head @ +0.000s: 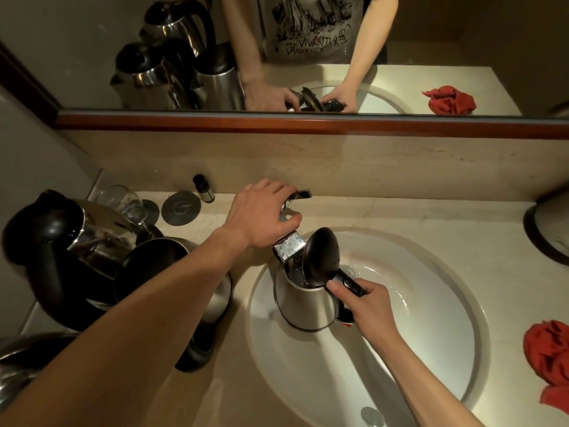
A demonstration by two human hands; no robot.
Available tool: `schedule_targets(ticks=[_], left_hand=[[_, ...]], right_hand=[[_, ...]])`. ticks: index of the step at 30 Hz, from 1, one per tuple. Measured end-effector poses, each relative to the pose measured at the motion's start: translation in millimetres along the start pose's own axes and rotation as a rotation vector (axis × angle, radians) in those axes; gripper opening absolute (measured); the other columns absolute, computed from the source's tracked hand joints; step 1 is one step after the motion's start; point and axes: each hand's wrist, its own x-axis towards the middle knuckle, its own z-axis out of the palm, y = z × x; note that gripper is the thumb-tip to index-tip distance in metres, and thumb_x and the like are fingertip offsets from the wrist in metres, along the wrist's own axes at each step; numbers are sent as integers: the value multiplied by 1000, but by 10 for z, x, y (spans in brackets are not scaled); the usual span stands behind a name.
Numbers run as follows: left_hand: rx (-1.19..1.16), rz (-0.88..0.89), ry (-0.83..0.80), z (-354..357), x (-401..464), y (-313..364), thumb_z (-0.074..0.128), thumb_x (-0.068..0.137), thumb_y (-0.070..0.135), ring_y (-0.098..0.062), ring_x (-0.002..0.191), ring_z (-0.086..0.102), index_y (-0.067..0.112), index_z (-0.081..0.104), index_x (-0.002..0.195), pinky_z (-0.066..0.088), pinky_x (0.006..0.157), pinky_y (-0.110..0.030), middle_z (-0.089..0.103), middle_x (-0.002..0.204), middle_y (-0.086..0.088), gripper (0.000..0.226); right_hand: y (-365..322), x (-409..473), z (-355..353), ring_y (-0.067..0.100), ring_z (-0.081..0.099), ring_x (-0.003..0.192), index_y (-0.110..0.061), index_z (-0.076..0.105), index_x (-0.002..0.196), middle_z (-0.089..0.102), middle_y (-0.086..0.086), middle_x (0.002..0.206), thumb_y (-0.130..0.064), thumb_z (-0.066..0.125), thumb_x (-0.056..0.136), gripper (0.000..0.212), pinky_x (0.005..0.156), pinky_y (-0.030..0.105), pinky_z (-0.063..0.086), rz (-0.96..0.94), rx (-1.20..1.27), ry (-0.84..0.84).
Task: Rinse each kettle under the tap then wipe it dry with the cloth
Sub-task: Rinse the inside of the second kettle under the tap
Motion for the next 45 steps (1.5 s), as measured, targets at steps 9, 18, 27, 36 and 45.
schedule_targets(ticks=[9, 18, 27, 36, 45], left_hand=[[-4, 4, -1, 1, -7, -12, 26, 81, 65, -20, 121, 50, 24, 51, 138, 38, 89, -34, 58, 135, 3, 74], [-13, 1, 8, 29, -9, -19, 27, 80, 64, -20, 119, 52, 24, 53, 136, 39, 88, -35, 60, 132, 4, 73], [-18, -4, 10, 25, -1, -15, 26, 80, 65, -19, 119, 51, 25, 52, 136, 39, 89, -36, 59, 132, 5, 74], [-23, 0, 11, 12, -6, 0, 26, 79, 65, -19, 119, 51, 25, 53, 136, 39, 88, -35, 59, 132, 5, 74], [-10, 1, 14, 22, -7, -10, 26, 80, 64, -19, 119, 52, 25, 53, 136, 40, 89, -35, 59, 134, 5, 74]], right_hand=[[21, 3, 10, 26, 44, 54, -6, 46, 70, 44, 6, 58, -54, 88, 64, 64, 55, 56, 46, -77, -47, 63], [4, 98, -34, 25, 45, 53, -9, 48, 58, 40, 6, 55, -52, 89, 64, 60, 51, 59, 45, -74, -77, 35], [14, 163, -78, 33, 40, 51, 6, 49, 60, 37, 16, 58, -55, 86, 62, 71, 54, 49, 41, -99, -108, -17], [13, 156, -79, 21, 34, 54, 8, 42, 60, 33, 11, 55, -52, 84, 66, 74, 57, 42, 33, -93, -72, -76], [1, 182, -80, 21, 34, 54, 3, 43, 58, 34, 12, 55, -52, 84, 66, 69, 57, 43, 32, -79, -79, -98]])
